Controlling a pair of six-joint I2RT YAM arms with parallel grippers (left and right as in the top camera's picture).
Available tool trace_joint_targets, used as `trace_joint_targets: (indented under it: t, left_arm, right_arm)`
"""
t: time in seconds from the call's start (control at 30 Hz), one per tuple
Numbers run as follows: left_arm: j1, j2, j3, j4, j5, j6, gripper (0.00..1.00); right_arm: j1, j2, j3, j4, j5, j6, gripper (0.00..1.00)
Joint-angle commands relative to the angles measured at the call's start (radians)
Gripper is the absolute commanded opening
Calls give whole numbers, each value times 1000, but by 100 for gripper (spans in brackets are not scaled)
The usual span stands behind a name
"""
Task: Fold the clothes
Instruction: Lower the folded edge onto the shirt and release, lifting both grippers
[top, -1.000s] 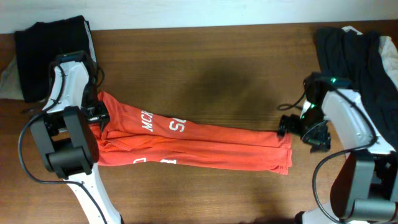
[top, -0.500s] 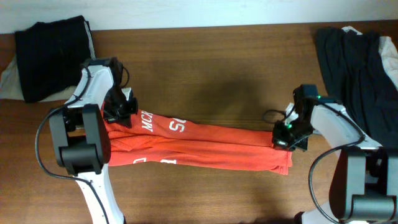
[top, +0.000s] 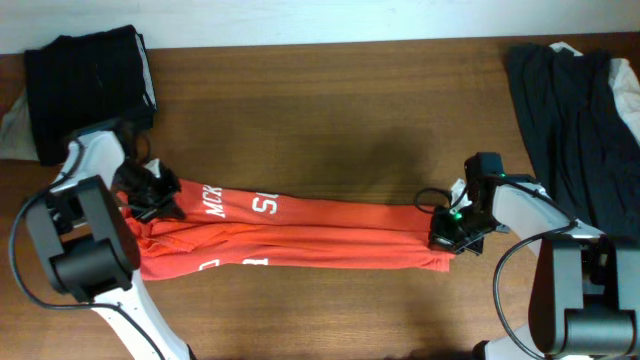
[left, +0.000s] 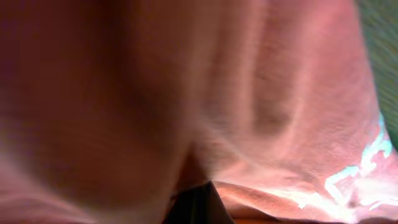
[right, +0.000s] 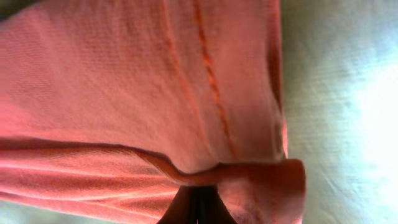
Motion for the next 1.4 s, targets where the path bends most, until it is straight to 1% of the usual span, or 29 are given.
trace_joint_targets:
  t: [0.0,0.03,0.07,0.1,0.17,0.27,0.3,0.33,0.37,0.4,0.43,0.47,0.5,0.53,0.57,0.6,0.7,0.77,0.9,0.93,0.97,1.0,1.03,1.07,1.1,1.13,1.17,1.27,1.37]
  left_arm:
    - [76,65,-40,37,-240,-35,0]
    - [85,65,-40,38,-240,-43,1]
    - [91,64,-39,37,-245,-45,1]
    - [97,64,-26,22,-248,-46,0]
    - [101,64,41,-44,-248,-45,1]
    - [87,57,181,-160,-248,-45,1]
    - [80,50,228,-194,-247,-45,1]
    - [70,34,282,-226,-247,-45,0]
    - [61,18,312,-233,-247,-45,1]
    - [58,10,320,-233,-247,-45,2]
    - [56,2,325,-233,-247,-45,10]
    - [55,0,325,-233,-241,-45,29]
    - [55,1,325,-232,-235,-45,81]
    - [55,1,324,-229,-236,-45,99]
    - [55,1,324,-228,-232,-46,99]
    - [55,1,324,-225,-222,-45,99]
    - [55,1,324,-226,-212,-45,99]
    - [55,1,324,-227,-212,-45,99]
    - [55,1,324,-225,-212,-45,99]
    - [55,1,324,-225,-212,-45,99]
    - [55,1,324,-223,-212,-45,99]
    - [55,1,324,-220,-212,-46,99]
    - [55,1,324,-217,-205,-45,99]
    - [55,1,324,-217,-204,-46,99]
    - [55,1,324,-217,-205,-46,99]
    - [55,1,324,-217,-205,-45,99]
    - [55,1,324,-217,-205,-46,99]
    - [55,1,323,-217,-205,-46,99]
    - [55,1,323,-217,-205,-45,99]
  right_arm:
    - [0,-9,-7,74,54,6,4]
    - [0,-9,-7,97,93,35,4]
    - [-1,-9,-3,99,183,79,4]
    - [-1,-9,10,89,233,83,4]
    - [0,-9,88,21,229,60,4]
    - [-1,-10,262,-129,229,41,4]
    - [-3,-10,335,-190,229,41,9]
    - [-8,-10,421,-254,225,31,33]
    - [-12,-9,465,-285,203,-3,57]
    - [-15,-10,483,-295,184,-29,72]
    - [-16,-9,486,-296,172,-66,87]
    - [-16,-8,475,-294,171,-84,99]
    - [-16,-2,454,-287,139,-110,99]
    - [-16,14,421,-271,47,-173,99]
    - [-16,35,389,-249,-21,-217,99]
    - [-16,58,357,-222,-56,-232,99]
    - [-16,115,296,-172,-92,-237,99]
    - [-14,171,266,-165,-146,-293,99]
    - [-13,204,208,-131,-221,-286,100]
    - [-6,204,174,-122,-229,-262,94]
    - [2,204,157,-111,-239,-262,87]
    - [21,204,129,-85,-239,-253,77]
    - [35,204,111,-63,-238,-241,75]
    - [51,204,96,-39,-236,-216,64]
    - [61,204,93,-30,-235,-197,49]
    - [65,203,94,-19,-232,-174,23]
    - [64,203,94,-2,-221,-147,4]
    - [50,202,142,-42,-99,-96,4]
    - [-1,182,258,-180,50,-95,4]
